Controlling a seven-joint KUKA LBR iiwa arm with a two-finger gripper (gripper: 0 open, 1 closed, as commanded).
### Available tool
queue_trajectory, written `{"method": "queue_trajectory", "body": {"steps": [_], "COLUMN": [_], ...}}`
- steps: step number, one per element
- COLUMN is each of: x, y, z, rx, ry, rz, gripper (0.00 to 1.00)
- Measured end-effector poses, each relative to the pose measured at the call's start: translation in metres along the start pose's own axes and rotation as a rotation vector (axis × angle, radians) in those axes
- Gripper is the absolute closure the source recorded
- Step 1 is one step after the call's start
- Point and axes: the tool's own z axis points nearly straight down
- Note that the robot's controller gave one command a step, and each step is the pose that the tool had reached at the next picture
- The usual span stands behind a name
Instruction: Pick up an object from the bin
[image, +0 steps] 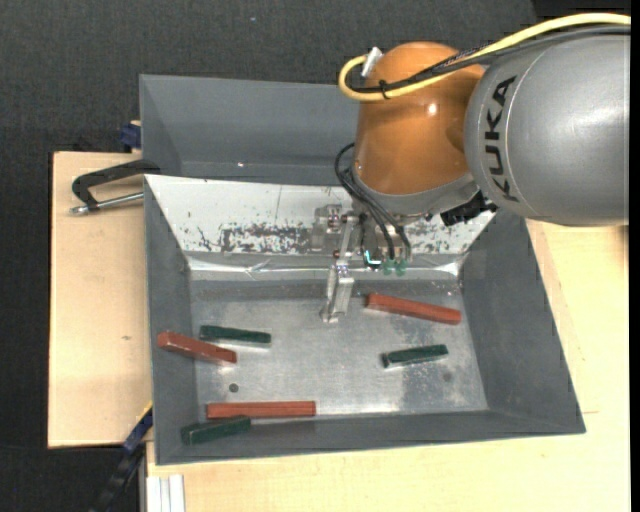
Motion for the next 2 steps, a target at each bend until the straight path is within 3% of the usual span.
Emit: {"method": "queue_trajectory", "body": {"steps": [1,2], "x": [-0.002,-0.008], "y": [-0.001,0.017], "z": [-0.005,0.028], "rx": [-0.001,0.000], "ry": [-0.009,-0.015], "rz": [0.002,-0.059], "gripper": [0.00,0.00]}}
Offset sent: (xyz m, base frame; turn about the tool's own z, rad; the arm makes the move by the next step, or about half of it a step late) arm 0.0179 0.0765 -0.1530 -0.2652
